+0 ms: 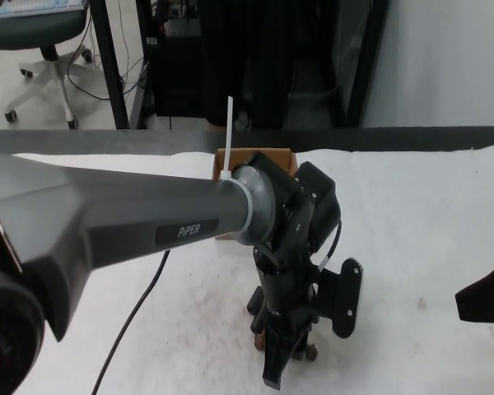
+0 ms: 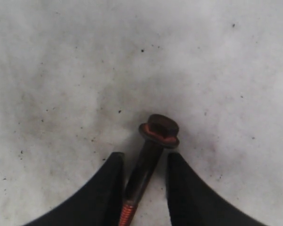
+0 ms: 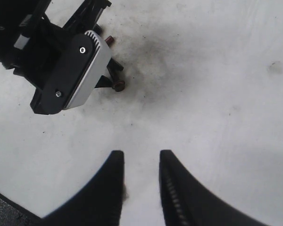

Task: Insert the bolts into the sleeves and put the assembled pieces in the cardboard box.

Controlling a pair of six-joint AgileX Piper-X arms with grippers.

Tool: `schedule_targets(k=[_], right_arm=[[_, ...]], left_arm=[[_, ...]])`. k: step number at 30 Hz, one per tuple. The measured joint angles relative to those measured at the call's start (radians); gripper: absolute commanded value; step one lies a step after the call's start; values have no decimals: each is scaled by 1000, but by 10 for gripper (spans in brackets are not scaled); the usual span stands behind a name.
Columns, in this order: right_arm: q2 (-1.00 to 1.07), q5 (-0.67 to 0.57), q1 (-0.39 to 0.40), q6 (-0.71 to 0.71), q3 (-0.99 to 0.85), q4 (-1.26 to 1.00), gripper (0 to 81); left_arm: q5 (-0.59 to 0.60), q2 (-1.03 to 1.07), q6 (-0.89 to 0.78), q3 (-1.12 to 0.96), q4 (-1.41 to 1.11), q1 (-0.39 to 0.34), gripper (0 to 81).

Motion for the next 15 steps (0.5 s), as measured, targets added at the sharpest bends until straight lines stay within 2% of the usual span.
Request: schedule_targets(k=[3, 5, 8, 15], right_arm=[[0, 0, 0, 0, 0, 0, 249], [0, 0, 0, 0, 0, 0, 249], [0, 0, 0, 0, 0, 0, 249], [0, 0, 0, 0, 0, 0, 249]], left_arm=[[5, 0, 0, 0, -5, 0, 249], [5, 0, 0, 0, -4, 0, 169], [5, 0, 0, 0, -6, 0, 7], [28, 0, 0, 0, -1, -3, 0]])
